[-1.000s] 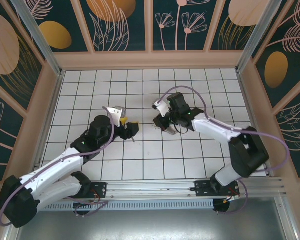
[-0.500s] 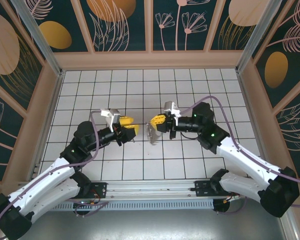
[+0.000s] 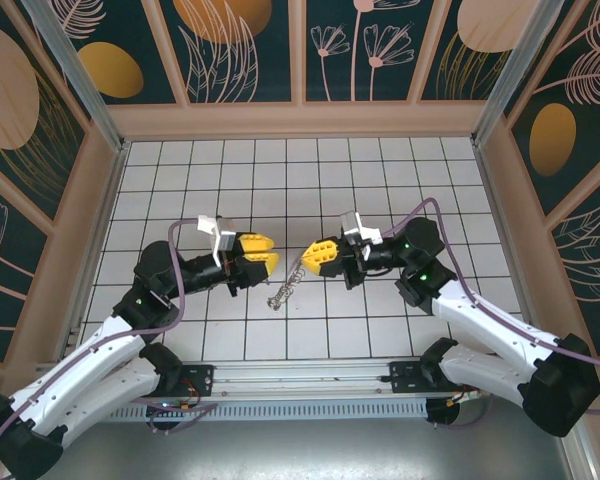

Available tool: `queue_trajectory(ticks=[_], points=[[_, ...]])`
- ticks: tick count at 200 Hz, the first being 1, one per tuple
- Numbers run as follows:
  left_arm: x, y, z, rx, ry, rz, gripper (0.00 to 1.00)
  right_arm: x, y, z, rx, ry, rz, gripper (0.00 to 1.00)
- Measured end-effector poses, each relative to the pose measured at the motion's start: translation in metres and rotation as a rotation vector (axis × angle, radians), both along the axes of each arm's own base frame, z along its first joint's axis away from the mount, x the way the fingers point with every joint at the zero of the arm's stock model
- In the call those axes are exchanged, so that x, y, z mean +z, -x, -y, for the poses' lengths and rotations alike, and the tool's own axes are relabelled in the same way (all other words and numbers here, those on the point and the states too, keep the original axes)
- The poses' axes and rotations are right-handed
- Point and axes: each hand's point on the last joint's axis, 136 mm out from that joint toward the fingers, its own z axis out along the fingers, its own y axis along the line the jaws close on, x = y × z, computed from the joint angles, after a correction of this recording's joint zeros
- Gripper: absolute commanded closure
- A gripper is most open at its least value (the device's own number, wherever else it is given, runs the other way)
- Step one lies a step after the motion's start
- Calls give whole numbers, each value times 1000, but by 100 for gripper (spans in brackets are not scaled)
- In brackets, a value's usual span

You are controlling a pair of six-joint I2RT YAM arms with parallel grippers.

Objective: Put the keys on the keyring

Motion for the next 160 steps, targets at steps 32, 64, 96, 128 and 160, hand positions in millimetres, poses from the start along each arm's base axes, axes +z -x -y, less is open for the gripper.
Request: queue_trajectory(ticks=[32, 64, 96, 128, 160], points=[[3, 9, 9, -51, -1, 14, 63, -1, -4, -4, 5, -5, -24, 100], [12, 23, 22, -106, -11, 68, 61, -4, -10, -8, 7, -4, -58, 100], [11, 21, 31, -109, -35, 93, 65, -1, -10, -9, 13, -15, -69, 100], [3, 13, 35, -90, -66, 96, 71, -1, -10, -9, 20, -27, -82, 100], [-1, 13, 37, -93, -80, 100, 80, -5, -12, -9, 24, -31, -100, 100]])
